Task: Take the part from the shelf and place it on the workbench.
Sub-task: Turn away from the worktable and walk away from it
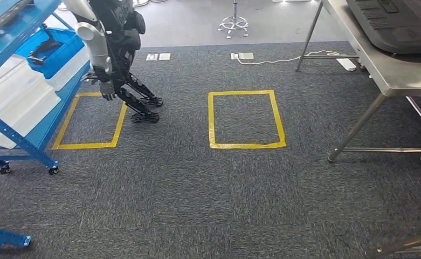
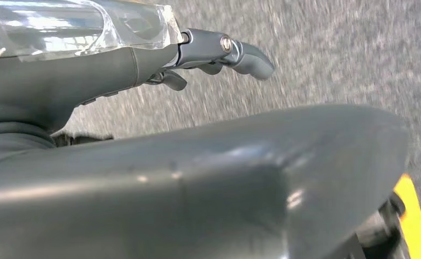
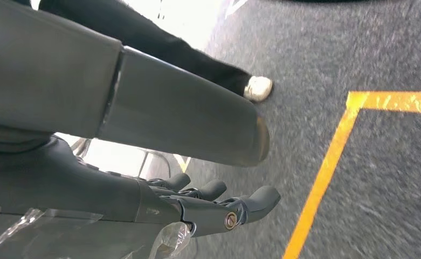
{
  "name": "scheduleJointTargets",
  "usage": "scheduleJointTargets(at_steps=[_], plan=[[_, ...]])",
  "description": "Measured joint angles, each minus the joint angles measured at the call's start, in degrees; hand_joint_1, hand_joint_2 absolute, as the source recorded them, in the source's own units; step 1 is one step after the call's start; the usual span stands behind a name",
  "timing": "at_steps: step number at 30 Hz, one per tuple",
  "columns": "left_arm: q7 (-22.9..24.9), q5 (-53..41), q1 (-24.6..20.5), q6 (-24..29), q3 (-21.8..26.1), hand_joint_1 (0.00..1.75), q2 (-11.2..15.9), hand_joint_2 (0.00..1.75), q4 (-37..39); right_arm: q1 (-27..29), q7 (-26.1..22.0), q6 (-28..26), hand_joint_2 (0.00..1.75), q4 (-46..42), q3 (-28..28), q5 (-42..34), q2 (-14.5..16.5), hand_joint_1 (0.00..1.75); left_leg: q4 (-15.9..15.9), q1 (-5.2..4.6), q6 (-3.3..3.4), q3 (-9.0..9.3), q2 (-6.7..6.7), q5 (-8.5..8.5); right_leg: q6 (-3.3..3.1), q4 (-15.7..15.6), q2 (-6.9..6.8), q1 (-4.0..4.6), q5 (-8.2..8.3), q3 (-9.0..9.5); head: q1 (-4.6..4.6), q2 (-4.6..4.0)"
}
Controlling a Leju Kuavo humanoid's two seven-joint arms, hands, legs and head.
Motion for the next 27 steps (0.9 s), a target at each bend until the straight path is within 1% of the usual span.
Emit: scheduleJointTargets(at_steps=[1,2,3,4,5,6,7,8,9,10,11,12,13,14,15,16,17,18,19,20,21,22,23,24,25,26,27], plan=[[0.0,0.0,0.0,0.0,0.0,0.00,-0.1,0.00,0.0,0.0,0.0,0.0,0.00,0.0,0.0,0.0,0.0,0.00,0.0,0.10,-0.04,0.05,-0.85,-0.04,0.15,1.3,0.08,-0.06,0.19,-1.01,0.01,0.01],[0.0,0.0,0.1,0.0,0.0,0.00,-0.1,0.00,0.0,0.0,0.0,0.0,0.00,0.0,0.0,0.0,-0.1,0.00,0.1,0.26,-0.17,0.15,-1.70,-0.11,0.35,0.3,0.15,-0.19,1.59,-0.89,-0.01,0.01],[0.0,0.0,0.2,0.0,0.0,0.00,-0.2,0.00,0.0,0.0,0.0,0.0,0.00,0.0,0.0,0.0,-0.1,0.00,0.3,0.47,-0.42,0.25,-2.52,-0.25,0.64,-2.8,0.49,-0.41,3.86,0.30,0.00,0.01],[0.0,0.0,0.2,0.0,0.0,0.00,-0.2,0.00,0.0,0.0,0.0,0.0,0.00,0.0,0.0,0.0,-0.1,0.00,0.7,0.68,-0.80,0.22,-3.30,-0.49,1.06,-6.9,1.64,-0.82,6.05,2.00,0.02,0.01],[0.0,0.0,0.2,0.0,0.0,0.00,-0.1,0.00,0.0,0.1,0.0,0.0,0.00,0.0,0.0,0.0,-0.1,0.00,1.3,0.75,-1.26,-0.02,-4.00,-0.82,1.23,-10.4,2.96,-1.13,7.57,3.42,0.07,0.01],[0.0,0.0,0.2,0.1,0.0,0.00,-0.1,0.00,0.0,0.1,0.0,0.0,0.00,0.0,0.1,0.0,-0.1,0.00,1.8,0.77,-1.65,-0.34,-4.56,-1.08,1.15,-12.6,3.99,-1.34,8.38,4.28,0.08,0.02],[0.1,0.0,0.2,0.1,0.0,0.00,-0.1,0.00,0.0,0.1,0.0,0.0,0.00,0.0,0.1,0.0,-0.1,0.00,2.2,0.73,-1.94,-0.69,-5.02,-1.26,0.88,-13.5,4.67,-1.39,8.45,4.57,0.09,0.02],[0.1,0.0,0.2,0.2,0.0,0.00,-0.1,0.00,0.0,0.0,0.0,0.0,0.00,0.0,0.1,0.0,-0.1,0.00,2.3,0.71,-2.09,-0.93,-5.42,-1.31,0.35,-13.5,4.38,-1.20,8.34,4.49,0.08,0.02],[0.1,0.0,0.3,0.2,0.0,0.00,0.0,0.00,0.1,-0.1,0.0,0.0,0.00,0.0,0.1,0.0,0.0,0.00,2.4,0.85,-2.20,-1.01,-5.69,-1.32,-0.13,-13.4,3.68,-1.14,8.35,4.51,0.03,0.02],[0.1,0.0,0.4,0.2,0.0,0.00,0.0,0.00,0.1,-0.1,0.0,0.0,0.00,0.0,0.1,0.0,0.0,0.00,2.9,0.91,-2.35,-1.19,-5.17,-1.61,-0.48,-13.5,3.08,-1.03,8.33,4.64,-0.02,0.02],[0.1,0.0,0.4,0.3,0.0,0.00,0.0,0.00,0.1,-0.1,0.0,0.0,0.00,0.0,0.2,0.0,0.0,0.00,4.3,0.97,-2.56,-1.78,-4.13,-2.37,-0.83,-13.5,2.40,-0.93,8.31,4.76,-0.09,0.02],[0.1,0.0,0.4,0.3,0.0,0.00,0.0,0.00,0.1,-0.1,0.0,0.0,0.00,0.0,0.2,-0.1,0.0,0.00,6.9,1.01,-2.78,-3.00,-2.76,-3.72,-1.12,-13.5,1.66,-0.83,8.29,4.84,-0.15,0.02],[0.1,0.0,0.4,0.3,0.0,0.00,-0.1,0.00,0.1,0.0,0.0,0.0,0.00,0.0,0.2,-0.1,-0.1,0.00,10.6,0.99,-2.94,-4.82,-1.26,-5.47,-1.32,-13.5,0.99,-0.62,8.21,4.88,-0.22,0.03],[0.1,0.0,0.3,0.3,0.0,0.00,-0.1,0.00,0.1,0.1,0.0,0.0,0.00,0.0,0.2,-0.1,-0.1,0.00,14.8,1.04,-3.01,-6.97,-0.47,-7.26,-1.49,-13.5,0.24,-0.43,8.11,4.88,-0.26,0.03],[0.1,0.0,0.3,0.3,0.0,0.00,-0.1,0.00,0.1,0.2,0.0,0.0,0.00,0.0,0.2,-0.1,-0.1,0.00,18.4,1.07,-2.98,-8.89,-0.10,-8.54,-1.64,-13.5,-0.49,-0.25,7.99,4.89,-0.26,0.03],[0.1,0.0,0.3,0.3,0.0,0.00,-0.2,0.00,0.1,0.2,0.0,0.0,0.00,0.0,0.3,-0.1,-0.1,0.00,20.3,1.05,-2.81,-9.97,0.05,-8.87,-1.78,-13.5,-1.19,-0.08,7.86,4.97,-0.26,0.03],[0.1,0.0,0.4,0.3,0.0,0.00,-0.2,0.00,0.1,0.1,0.0,0.0,0.00,0.0,0.3,-0.1,-0.1,0.00,19.9,0.95,-2.51,-9.85,0.16,-8.12,-1.90,-13.5,-1.85,0.05,7.72,5.12,-0.26,0.03],[0.1,0.0,0.5,0.3,0.0,0.00,-0.2,0.00,0.1,0.0,0.0,0.0,0.00,0.0,0.3,-0.1,-0.1,0.00,17.1,0.72,-2.06,-8.49,0.47,-6.42,-1.97,-13.5,-2.49,0.15,7.54,5.36,-0.25,0.03],[0.1,0.0,0.5,0.4,0.0,0.00,-0.2,0.00,0.1,-0.1,0.0,0.0,0.00,0.0,0.3,-0.1,-0.1,0.00,12.7,0.29,-1.46,-6.26,1.37,-4.30,-2.01,-13.6,-3.12,0.21,7.36,5.66,-0.25,0.02],[0.1,0.0,0.4,0.4,0.0,0.00,-0.2,0.00,0.1,-0.2,0.0,0.0,0.00,0.0,0.3,-0.1,-0.1,0.00,8.4,-0.27,-0.90,-4.09,2.65,-2.73,-1.94,-13.6,-3.72,0.29,7.13,5.99,-0.25,0.02],[0.1,0.0,0.3,0.5,0.0,0.00,-0.2,0.00,0.1,-0.2,0.0,0.0,0.00,0.0,0.3,-0.1,-0.1,0.00,5.1,-0.79,-0.43,-2.52,3.70,-1.76,-1.82,-13.7,-4.29,0.29,6.93,6.25,-0.25,0.02],[0.1,0.0,0.1,0.6,0.0,0.00,-0.2,0.00,0.1,-0.3,0.0,0.0,0.00,0.0,0.3,-0.1,-0.1,0.00,3.4,-1.21,-0.11,-1.74,4.39,-1.45,-1.63,-13.8,-4.86,0.28,6.76,6.44,-0.25,0.02],[0.1,0.1,0.0,0.7,0.0,0.00,-0.1,0.00,0.1,-0.3,0.0,0.0,0.00,0.0,0.3,-0.1,-0.1,0.00,2.9,-1.46,0.02,-1.63,4.33,-1.62,-1.40,-14.0,-5.40,0.26,6.63,6.63,-0.25,0.03],[0.1,0.1,0.1,0.7,0.0,0.00,-0.1,0.00,0.1,-0.5,0.0,0.0,0.00,0.0,0.4,-0.1,0.0,0.00,2.5,-1.48,0.19,-1.49,3.68,-1.49,-1.17,-14.2,-5.93,0.22,6.54,6.91,-0.25,0.03],[0.1,0.2,0.2,0.7,0.0,0.00,-0.1,0.00,0.1,-0.7,0.0,0.0,0.00,0.0,0.4,-0.1,0.0,0.00,1.9,-1.32,0.26,-1.07,3.07,-1.19,-0.95,-14.2,-5.71,0.18,6.36,7.19,-0.24,0.03],[0.1,0.2,0.3,0.8,0.0,0.00,-0.1,0.00,0.1,-0.7,0.0,0.0,0.00,0.0,0.4,-0.1,0.0,0.00,1.2,-1.08,0.36,-0.57,2.48,-0.87,-0.77,-13.6,-4.74,0.18,5.85,7.16,-0.22,0.03],[0.1,0.2,0.3,0.8,0.0,0.00,-0.1,0.00,0.1,-0.6,0.0,0.0,0.00,0.0,0.4,-0.1,0.0,0.00,0.5,-0.75,0.46,-0.07,1.87,-0.52,-0.57,-11.8,-3.31,0.19,4.82,6.50,-0.19,0.03]])
